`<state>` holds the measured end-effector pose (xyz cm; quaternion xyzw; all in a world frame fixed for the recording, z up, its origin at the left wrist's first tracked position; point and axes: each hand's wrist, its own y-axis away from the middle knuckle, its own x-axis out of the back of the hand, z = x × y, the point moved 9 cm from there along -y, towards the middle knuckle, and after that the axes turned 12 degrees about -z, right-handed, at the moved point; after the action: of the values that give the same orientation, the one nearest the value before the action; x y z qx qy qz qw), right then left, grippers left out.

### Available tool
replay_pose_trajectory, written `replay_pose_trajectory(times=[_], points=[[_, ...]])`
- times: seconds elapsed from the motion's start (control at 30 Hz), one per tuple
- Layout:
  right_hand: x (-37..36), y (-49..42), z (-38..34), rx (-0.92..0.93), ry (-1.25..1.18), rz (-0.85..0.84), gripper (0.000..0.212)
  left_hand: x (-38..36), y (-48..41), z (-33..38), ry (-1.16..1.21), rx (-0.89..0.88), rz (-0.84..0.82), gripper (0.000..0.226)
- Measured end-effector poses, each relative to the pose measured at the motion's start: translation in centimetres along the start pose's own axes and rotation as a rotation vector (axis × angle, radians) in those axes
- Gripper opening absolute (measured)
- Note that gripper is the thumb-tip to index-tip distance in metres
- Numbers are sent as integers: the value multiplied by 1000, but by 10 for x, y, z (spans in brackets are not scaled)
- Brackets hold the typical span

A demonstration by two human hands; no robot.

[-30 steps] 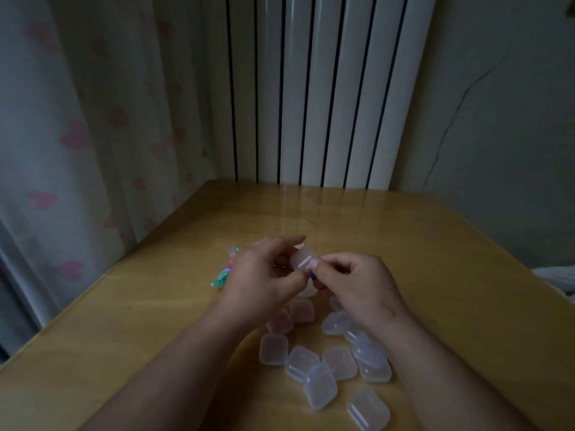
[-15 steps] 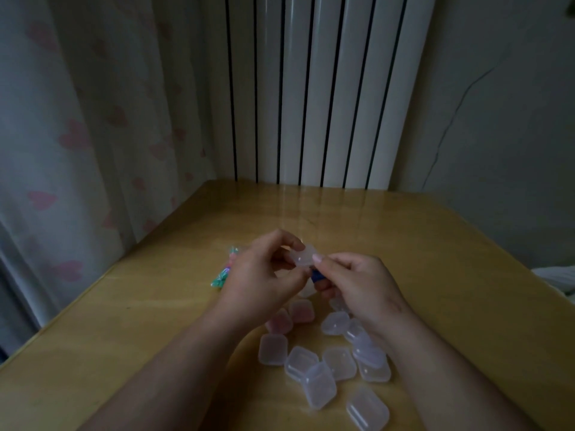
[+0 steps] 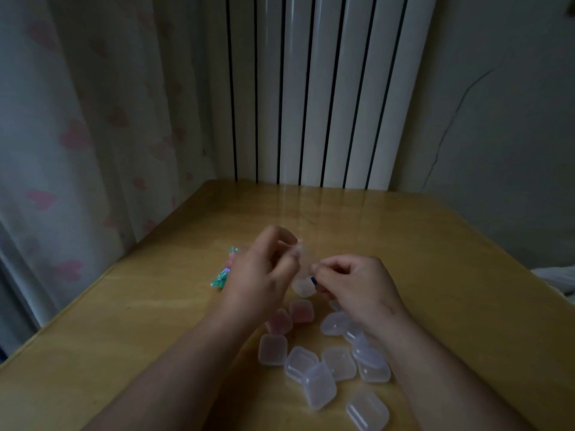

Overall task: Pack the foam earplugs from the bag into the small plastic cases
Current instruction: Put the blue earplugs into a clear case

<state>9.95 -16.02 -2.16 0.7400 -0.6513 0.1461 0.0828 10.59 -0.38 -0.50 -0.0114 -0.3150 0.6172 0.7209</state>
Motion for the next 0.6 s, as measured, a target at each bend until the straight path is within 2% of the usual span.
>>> replay_pose_trajectory(times=[0.1, 0.23, 0.43, 0.53, 0.6], points=[[-1, 0, -1, 20, -10, -11, 6, 9, 2, -1, 242, 9, 52, 26], [3, 1, -7, 59, -79, -30, 5, 7, 4, 3, 417, 36, 2, 38], [9, 1, -3, 59, -108, 3, 7, -8, 3, -9, 259, 145, -148, 40], [18, 0, -4, 92, -127, 78, 9, -5, 1, -11, 86, 154, -103, 44], [26, 2, -8, 161, -141, 166, 21, -3, 0, -11, 38, 161, -63, 44]])
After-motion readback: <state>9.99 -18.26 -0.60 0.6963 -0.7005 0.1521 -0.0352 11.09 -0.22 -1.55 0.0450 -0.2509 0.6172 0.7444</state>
